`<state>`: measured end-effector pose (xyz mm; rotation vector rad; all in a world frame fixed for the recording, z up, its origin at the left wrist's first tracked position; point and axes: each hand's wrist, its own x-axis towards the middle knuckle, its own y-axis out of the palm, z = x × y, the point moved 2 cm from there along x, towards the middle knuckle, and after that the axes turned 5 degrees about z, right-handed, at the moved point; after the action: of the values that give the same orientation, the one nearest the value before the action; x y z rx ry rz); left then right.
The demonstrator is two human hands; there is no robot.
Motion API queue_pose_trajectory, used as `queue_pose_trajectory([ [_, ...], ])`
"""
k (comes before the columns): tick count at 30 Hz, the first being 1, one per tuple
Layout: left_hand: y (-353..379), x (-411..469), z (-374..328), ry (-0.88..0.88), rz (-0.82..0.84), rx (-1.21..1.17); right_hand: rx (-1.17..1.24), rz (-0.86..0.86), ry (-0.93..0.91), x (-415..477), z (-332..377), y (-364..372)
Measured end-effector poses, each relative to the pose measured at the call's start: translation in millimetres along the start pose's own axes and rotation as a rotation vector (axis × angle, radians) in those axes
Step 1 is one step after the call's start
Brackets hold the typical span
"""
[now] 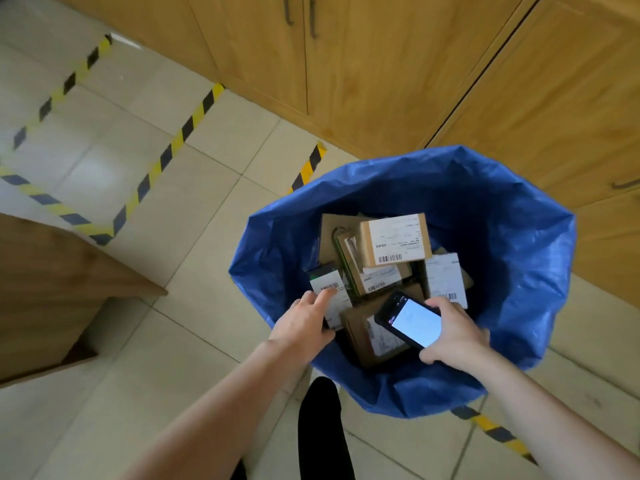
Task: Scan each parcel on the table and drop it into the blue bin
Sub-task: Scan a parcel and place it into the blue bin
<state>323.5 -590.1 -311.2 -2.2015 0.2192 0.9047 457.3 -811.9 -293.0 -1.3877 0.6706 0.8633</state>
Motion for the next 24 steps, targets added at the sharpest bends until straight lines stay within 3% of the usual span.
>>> queue_pose_trajectory([
  [6, -49.0, -80.1, 30.9, 0.032, -0.117, -0.103, 0.016, -0.072, -0.124, -86.4, 68.8, 6.9],
  [11, -102.5, -188.5, 96.9, 0.034, -0.291, -0.148, 0.099, -0.121, -0.302, -173.7, 152.6, 44.4],
  [15, -143.4, -295.7, 169.8, -0.031, -0.416, -0.137, 0.263, -0.106, -0.435, -254.4, 245.1, 83.8],
  [20, -203.0, -432.6, 266.0, -0.125, -0.605, -0.018, 0.202, -0.079, -0.657, -345.9, 378.9, 116.4],
  [24, -226.4, -532.0, 332.6, -0.23, -0.769, -0.064, 0.093, -0.018, -0.829, -400.9, 475.2, 143.7],
])
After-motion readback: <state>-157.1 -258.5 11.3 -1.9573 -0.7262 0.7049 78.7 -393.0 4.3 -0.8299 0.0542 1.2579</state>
